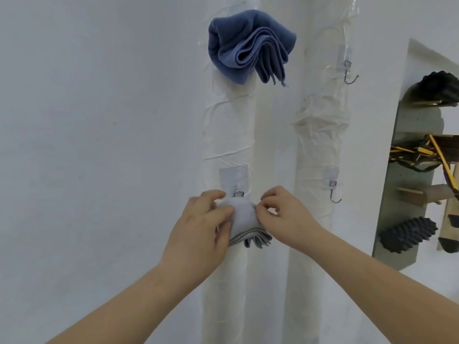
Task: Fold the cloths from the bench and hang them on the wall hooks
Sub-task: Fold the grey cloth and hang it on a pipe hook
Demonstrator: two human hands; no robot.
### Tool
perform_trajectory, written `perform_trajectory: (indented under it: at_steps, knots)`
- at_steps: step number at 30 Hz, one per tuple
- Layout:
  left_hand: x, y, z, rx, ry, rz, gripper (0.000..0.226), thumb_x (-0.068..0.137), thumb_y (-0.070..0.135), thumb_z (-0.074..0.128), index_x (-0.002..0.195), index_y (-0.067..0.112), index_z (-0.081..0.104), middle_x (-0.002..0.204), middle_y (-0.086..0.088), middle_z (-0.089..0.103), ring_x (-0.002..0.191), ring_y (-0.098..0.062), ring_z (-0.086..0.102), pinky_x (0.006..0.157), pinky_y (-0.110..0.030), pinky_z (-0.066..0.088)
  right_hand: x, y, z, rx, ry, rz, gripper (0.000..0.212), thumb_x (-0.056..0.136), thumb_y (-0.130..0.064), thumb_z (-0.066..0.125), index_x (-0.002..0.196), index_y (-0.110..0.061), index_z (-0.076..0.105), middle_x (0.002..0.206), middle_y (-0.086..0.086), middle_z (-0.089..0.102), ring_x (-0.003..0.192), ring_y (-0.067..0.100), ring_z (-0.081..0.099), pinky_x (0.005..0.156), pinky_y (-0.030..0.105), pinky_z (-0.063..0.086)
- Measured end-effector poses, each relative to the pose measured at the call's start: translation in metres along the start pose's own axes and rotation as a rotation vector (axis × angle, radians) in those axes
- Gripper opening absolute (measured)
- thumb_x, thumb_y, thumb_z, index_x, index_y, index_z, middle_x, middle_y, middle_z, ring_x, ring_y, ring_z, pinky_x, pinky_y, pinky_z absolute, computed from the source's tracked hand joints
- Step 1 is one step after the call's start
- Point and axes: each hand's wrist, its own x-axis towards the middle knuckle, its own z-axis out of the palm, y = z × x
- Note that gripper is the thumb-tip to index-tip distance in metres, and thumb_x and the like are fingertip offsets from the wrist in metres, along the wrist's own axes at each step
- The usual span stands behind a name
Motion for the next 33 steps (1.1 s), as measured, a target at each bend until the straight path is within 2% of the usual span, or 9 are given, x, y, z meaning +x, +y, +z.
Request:
perform_trajectory:
  at_steps: [3,6,12,16,18,20,24,28,33]
  knots:
    - [-0.011,-0.001,0.005,-0.048,-0.023,0.035,0.033,0.096,0.027,0.054,0.123,0.031,0.072,0.129,0.009,0.067,0.106,-0.018,0.064,0.09,-0.028,0.054,-0.007,-0.004,-0.001,0.001,-0.017,-0.052,0.016,0.096,-0.026,0.055,0.092,-0.02,0.069,0.088,-0.006,0.067,0.079,0.009,0.063,0.077,0.028,0.054]
    - [-0.019,0.0,0.006,-0.12,-0.069,-0.035,0.045,0.098,0.046,0.042,0.135,0.035,0.065,0.142,0.015,0.06,0.121,-0.007,0.056,0.104,-0.017,0.041,-0.017,-0.002,-0.002,0.262,-0.073,0.037,0.016,0.099,-0.026,0.053,0.105,-0.035,0.065,0.086,-0.007,0.072,0.073,0.008,0.064,0.07,0.023,0.052]
    - [-0.026,0.008,0.01,-0.176,-0.102,-0.099,0.055,0.096,0.058,0.037,0.144,0.037,0.054,0.148,0.023,0.05,0.126,-0.002,0.05,0.108,-0.023,0.041,-0.034,-0.001,0.012,0.501,-0.084,0.124,0.03,0.103,-0.021,0.046,0.106,-0.037,0.071,0.1,-0.008,0.075,0.099,0.018,0.068,0.09,0.039,0.054]
    - [-0.029,0.016,0.011,-0.193,-0.121,-0.135,0.056,0.095,0.059,0.041,0.148,0.042,0.047,0.148,0.034,0.042,0.128,0.003,0.046,0.105,-0.005,0.029,-0.037,-0.004,0.018,0.58,-0.077,0.201,0.028,0.105,-0.024,0.046,0.11,-0.034,0.071,0.101,-0.002,0.076,0.096,0.025,0.07,0.088,0.046,0.056]
    - [-0.027,0.015,0.005,-0.214,-0.166,-0.142,0.054,0.098,0.056,0.046,0.15,0.042,0.044,0.149,0.037,0.037,0.132,0.006,0.041,0.107,-0.005,0.026,-0.034,-0.005,0.014,0.578,-0.107,0.225,0.025,0.105,-0.026,0.046,0.11,-0.033,0.07,0.099,0.003,0.075,0.087,0.028,0.068,0.08,0.043,0.055]
    - [-0.023,0.01,-0.002,-0.233,-0.218,-0.141,0.053,0.1,0.053,0.047,0.151,0.04,0.043,0.154,0.031,0.037,0.139,0.004,0.037,0.118,-0.021,0.031,-0.031,-0.008,0.007,0.553,-0.136,0.233,0.022,0.105,-0.024,0.049,0.112,-0.029,0.069,0.096,0.001,0.073,0.079,0.017,0.065,0.071,0.029,0.051]
    - [-0.015,0.007,-0.02,-0.22,-0.173,-0.152,0.06,0.095,0.061,0.038,0.147,0.034,0.049,0.151,0.022,0.045,0.139,0.0,0.041,0.117,-0.032,0.038,-0.028,-0.018,-0.011,0.316,0.008,0.177,0.028,0.097,-0.024,0.062,0.125,-0.023,0.065,0.121,-0.005,0.063,0.092,-0.002,0.06,0.073,0.007,0.045]
    - [-0.026,0.01,-0.036,-0.233,-0.087,-0.165,0.045,0.099,0.044,0.055,0.143,0.036,0.051,0.145,0.026,0.045,0.13,0.0,0.049,0.095,-0.026,0.051,-0.032,-0.032,-0.028,0.072,0.145,0.032,0.03,0.093,-0.025,0.065,0.123,-0.025,0.064,0.129,-0.01,0.058,0.123,0.007,0.052,0.101,0.02,0.035]
    - [-0.064,0.016,-0.042,-0.265,-0.011,-0.249,0.031,0.096,0.029,0.063,0.126,0.036,0.057,0.123,0.028,0.051,0.115,0.011,0.049,0.088,-0.017,0.047,-0.056,-0.046,-0.033,0.022,0.185,-0.048,0.023,0.094,-0.023,0.064,0.117,-0.024,0.067,0.122,-0.01,0.062,0.12,0.008,0.055,0.1,0.021,0.038]
